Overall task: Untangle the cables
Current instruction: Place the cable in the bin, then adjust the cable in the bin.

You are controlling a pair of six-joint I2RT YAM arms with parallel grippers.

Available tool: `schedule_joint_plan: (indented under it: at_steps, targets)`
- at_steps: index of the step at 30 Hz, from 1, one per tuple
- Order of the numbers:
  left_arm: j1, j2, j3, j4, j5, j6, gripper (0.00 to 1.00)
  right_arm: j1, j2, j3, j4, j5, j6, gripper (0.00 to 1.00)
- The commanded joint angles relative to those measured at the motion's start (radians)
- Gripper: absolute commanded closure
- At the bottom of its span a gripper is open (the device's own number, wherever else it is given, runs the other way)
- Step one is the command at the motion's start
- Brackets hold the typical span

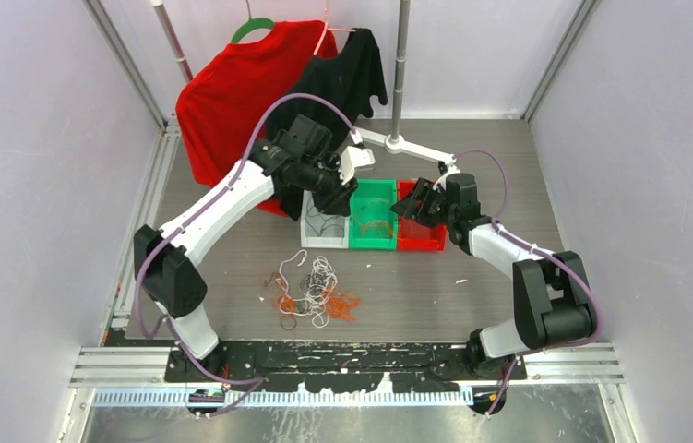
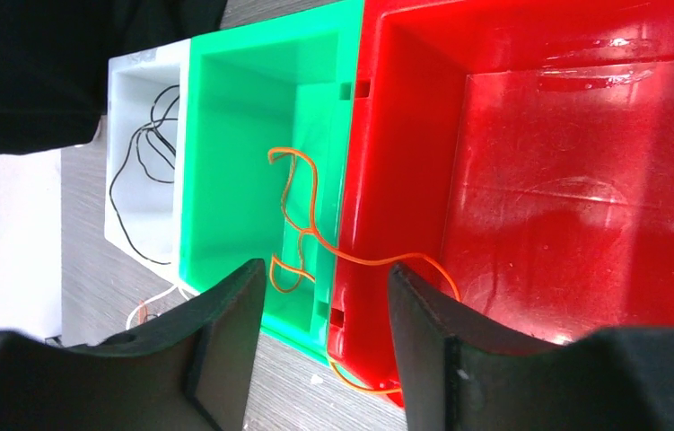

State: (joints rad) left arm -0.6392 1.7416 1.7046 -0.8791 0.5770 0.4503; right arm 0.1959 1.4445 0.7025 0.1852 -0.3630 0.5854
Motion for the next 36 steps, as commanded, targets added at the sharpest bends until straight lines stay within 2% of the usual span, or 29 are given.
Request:
schedule_joint_plan:
  at_steps: [1,5,9,10,11,13,14,19,23,26,31,36]
  targets:
    - [0.004,-0.072,0.070,-0.028,-0.011,-0.005,0.72,-0.001,-0.045,0.011,0.012,-0.005,-0.009,0.47]
    - [0.004,-0.087,0.067,-0.041,-0.038,-0.002,0.72,-0.002,-0.073,0.038,-0.073,0.029,0.001,0.66]
    - [0.004,-0.105,0.056,-0.033,-0.036,-0.010,0.72,0.003,-0.111,0.044,-0.109,0.043,-0.010,0.70]
    - [0.003,-0.108,0.057,-0.032,-0.036,-0.011,0.72,0.003,-0.120,0.046,-0.116,0.053,-0.013,0.69]
    - [0.004,-0.111,0.059,-0.031,-0.036,-0.013,0.72,0.005,-0.128,0.048,-0.131,0.067,-0.019,0.64]
    - [0.003,-0.117,0.064,-0.035,-0.039,-0.012,0.72,0.006,-0.142,0.062,-0.165,0.098,-0.029,0.44]
    - [0.004,-0.118,0.068,-0.039,-0.040,-0.011,0.72,0.006,-0.147,0.071,-0.184,0.128,-0.032,0.39]
    - [0.004,-0.121,0.097,-0.083,-0.042,-0.009,0.72,0.006,-0.167,0.060,-0.142,0.183,-0.139,0.31]
    - [0.004,-0.136,0.092,-0.083,-0.045,-0.011,0.72,0.004,-0.099,0.038,-0.010,0.047,-0.220,0.22]
    - [0.004,-0.143,0.092,-0.091,-0.051,-0.008,0.72,0.005,-0.019,0.070,-0.011,-0.037,-0.236,0.21]
    - [0.005,-0.153,0.080,-0.087,-0.052,-0.004,0.72,0.005,0.042,0.075,-0.001,-0.077,-0.230,0.23]
    - [0.004,-0.153,0.078,-0.081,-0.051,-0.007,0.72,0.005,0.046,0.068,0.018,-0.064,-0.208,0.35]
